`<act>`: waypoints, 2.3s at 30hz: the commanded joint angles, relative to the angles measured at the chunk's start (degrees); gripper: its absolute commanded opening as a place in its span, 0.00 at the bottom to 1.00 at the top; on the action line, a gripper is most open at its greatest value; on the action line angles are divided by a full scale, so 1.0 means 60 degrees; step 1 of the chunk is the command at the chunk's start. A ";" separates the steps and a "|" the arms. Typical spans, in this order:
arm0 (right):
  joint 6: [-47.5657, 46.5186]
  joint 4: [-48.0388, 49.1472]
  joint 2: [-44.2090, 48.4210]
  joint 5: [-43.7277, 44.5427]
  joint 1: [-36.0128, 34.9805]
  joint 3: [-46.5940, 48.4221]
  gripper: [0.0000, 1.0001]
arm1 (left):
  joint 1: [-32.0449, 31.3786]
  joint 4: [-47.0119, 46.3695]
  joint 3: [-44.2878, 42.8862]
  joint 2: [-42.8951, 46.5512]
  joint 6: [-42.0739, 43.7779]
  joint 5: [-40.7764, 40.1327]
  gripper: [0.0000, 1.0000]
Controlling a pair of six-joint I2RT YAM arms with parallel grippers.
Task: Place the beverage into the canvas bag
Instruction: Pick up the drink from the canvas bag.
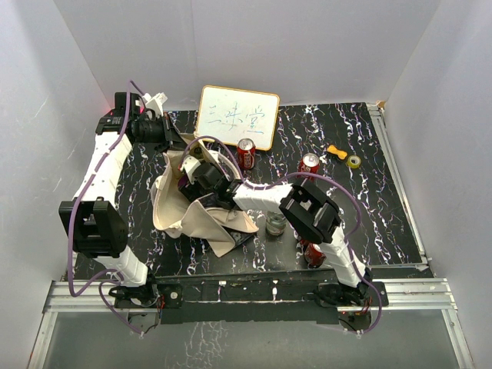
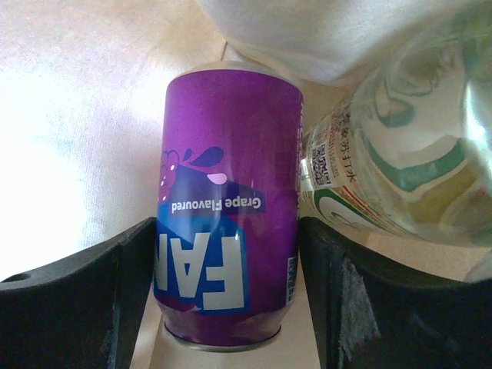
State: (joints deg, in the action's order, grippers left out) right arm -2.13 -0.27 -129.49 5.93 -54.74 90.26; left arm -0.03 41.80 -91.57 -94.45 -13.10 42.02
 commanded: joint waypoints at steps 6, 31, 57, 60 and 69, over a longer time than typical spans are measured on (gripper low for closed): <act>-0.0128 -0.2635 -0.2548 -0.0120 0.0173 -0.1031 0.54 | 0.0105 -0.0775 -0.0542 0.0337 -0.0233 0.0732 0.00; 0.0333 -0.1917 0.0726 -0.3252 0.1261 0.1451 0.08 | 0.0122 -0.0861 -0.0327 0.0310 -0.0549 -0.0746 0.00; -0.0371 -0.1611 0.2109 -0.1658 0.1081 0.2413 0.08 | 0.0121 -0.1236 -0.0327 0.0143 -0.0834 -0.0763 0.00; -0.0308 -0.1539 0.2175 -0.1813 0.1090 0.2483 0.08 | 0.0118 -0.1221 -0.0468 0.0052 -0.0898 -0.0890 0.00; -0.0134 -0.1281 0.2435 -0.1973 0.1084 0.2697 0.08 | 0.0122 -0.1190 -0.0741 -0.0168 -0.0808 -0.1144 0.00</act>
State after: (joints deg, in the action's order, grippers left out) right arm -3.07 -16.16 -120.27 -7.29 -49.01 100.90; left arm 0.21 35.57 -93.45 -95.42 -17.63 35.90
